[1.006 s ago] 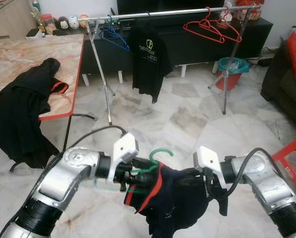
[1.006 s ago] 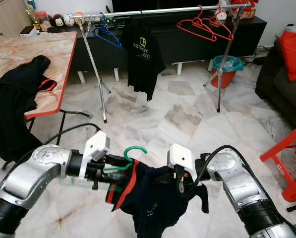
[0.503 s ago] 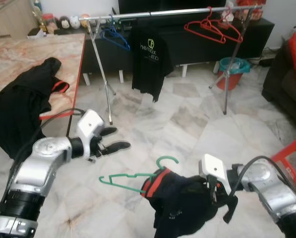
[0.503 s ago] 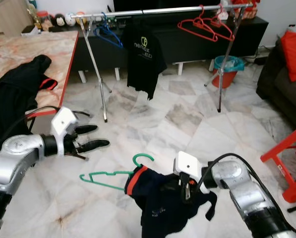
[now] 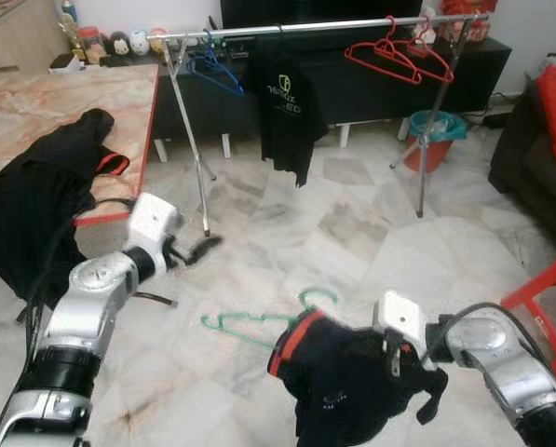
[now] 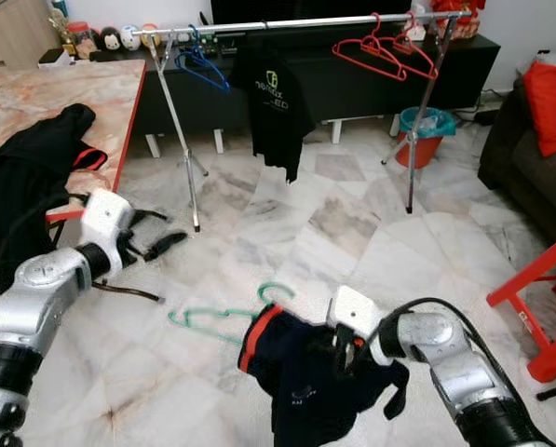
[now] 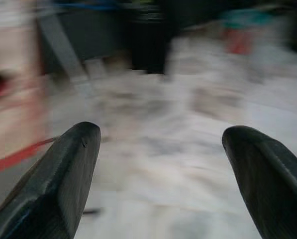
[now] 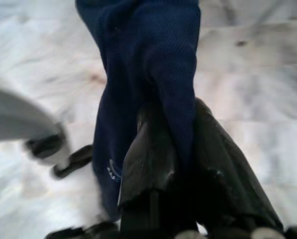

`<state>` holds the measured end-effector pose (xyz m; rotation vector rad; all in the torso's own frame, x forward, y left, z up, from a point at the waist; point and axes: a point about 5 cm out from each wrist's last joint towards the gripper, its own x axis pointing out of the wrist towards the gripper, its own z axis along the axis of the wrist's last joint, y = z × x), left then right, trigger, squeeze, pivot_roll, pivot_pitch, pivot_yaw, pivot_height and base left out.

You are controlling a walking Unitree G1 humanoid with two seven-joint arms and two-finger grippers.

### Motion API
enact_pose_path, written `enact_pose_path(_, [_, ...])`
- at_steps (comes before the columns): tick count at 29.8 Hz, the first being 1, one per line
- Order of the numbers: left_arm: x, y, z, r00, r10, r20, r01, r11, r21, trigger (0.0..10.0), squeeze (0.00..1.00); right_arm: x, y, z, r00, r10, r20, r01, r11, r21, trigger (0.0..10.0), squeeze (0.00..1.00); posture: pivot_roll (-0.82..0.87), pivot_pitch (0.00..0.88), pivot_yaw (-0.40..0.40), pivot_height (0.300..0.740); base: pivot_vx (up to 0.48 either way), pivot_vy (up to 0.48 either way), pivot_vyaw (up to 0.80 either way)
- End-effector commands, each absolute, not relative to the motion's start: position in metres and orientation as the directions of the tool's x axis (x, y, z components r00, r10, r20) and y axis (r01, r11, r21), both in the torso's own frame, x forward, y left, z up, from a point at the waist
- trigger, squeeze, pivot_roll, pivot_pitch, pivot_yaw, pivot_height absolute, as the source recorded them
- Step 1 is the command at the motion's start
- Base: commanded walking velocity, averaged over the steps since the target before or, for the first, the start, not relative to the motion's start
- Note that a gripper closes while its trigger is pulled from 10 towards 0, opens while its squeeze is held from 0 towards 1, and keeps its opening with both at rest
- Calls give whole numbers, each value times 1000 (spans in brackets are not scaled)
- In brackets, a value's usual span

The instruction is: Hang hanger

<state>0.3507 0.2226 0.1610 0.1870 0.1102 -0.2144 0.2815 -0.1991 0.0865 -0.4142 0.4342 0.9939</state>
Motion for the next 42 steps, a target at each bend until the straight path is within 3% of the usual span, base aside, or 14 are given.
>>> enact_pose_path(1, [351,232,161,988,-110,-112,131,972,198,10000,0,287,-202,95,556,672,-490,-821,536,-197,0,0,16,0,22,740,0,0,0])
enact_pose_path(2, [351,232,161,988,-110,-112,131,972,198,10000,0,287,-202,95,556,672,-490,-821,536,-197,0,0,16,0,22,740,0,0,0])
enact_pose_path(5, [352,238,159,997,20,-70,-6,982,191,10000,0,295,-207,101,673,585,-452,-728,631,-268,0,0,12,0,23,740,0,0,0])
enact_pose_path(6, [352,238,158,997,43,-65,-29,979,200,10000,0,298,-209,103,695,566,-444,-707,651,-276,784,0,10,0,21,740,0,0,0])
enact_pose_path(7, [351,238,157,996,69,-63,-55,978,202,10000,0,299,-209,105,704,560,-437,-699,657,-283,0,0,10,0,21,740,0,0,0])
enact_pose_path(10, [352,238,155,994,93,-64,-80,978,191,10000,0,300,-209,106,708,558,-433,-696,657,-290,0,0,8,0,20,740,0,0,0])
enact_pose_path(11, [351,238,150,990,116,-77,-100,978,183,10000,0,302,-210,108,714,552,-431,-691,654,-306,10000,0,7,0,18,740,0,0,0])
enact_pose_path(16, [346,231,122,971,113,-211,-81,984,156,10000,0,311,-218,121,726,559,-401,-684,646,-339,10000,0,12,0,14,740,0,0,0])
enact_pose_path(20, [339,201,103,941,-134,-310,162,985,67,10000,0,314,-213,136,665,643,-379,-746,571,-342,10000,0,14,6,17,740,0,0,0])
enact_pose_path(23, [337,195,100,928,-180,-327,207,977,51,10000,0,316,-212,140,651,659,-376,-758,554,-343,10000,0,14,9,17,740,0,0,0])
enact_pose_path(27, [325,174,88,846,-370,-384,375,925,-66,10000,0,315,-217,151,586,716,-380,-809,495,-316,10000,0,14,13,16,740,0,0,0])
enact_pose_path(35, [317,167,85,806,-455,-379,434,889,-145,10000,0,310,-225,159,482,765,-427,-875,396,-279,10000,0,15,21,13,740,0,0,0])
enact_pose_path(38, [315,167,88,796,-485,-362,456,874,-170,10000,0,313,-229,163,498,757,-423,-866,409,-288,10000,0,17,29,11,740,0,0,0])
enact_pose_path(42, [305,163,92,736,-599,-314,546,801,-248,10000,0,312,-228,168,457,795,-398,-888,381,-257,10000,0,18,34,11,740,0,0,0])
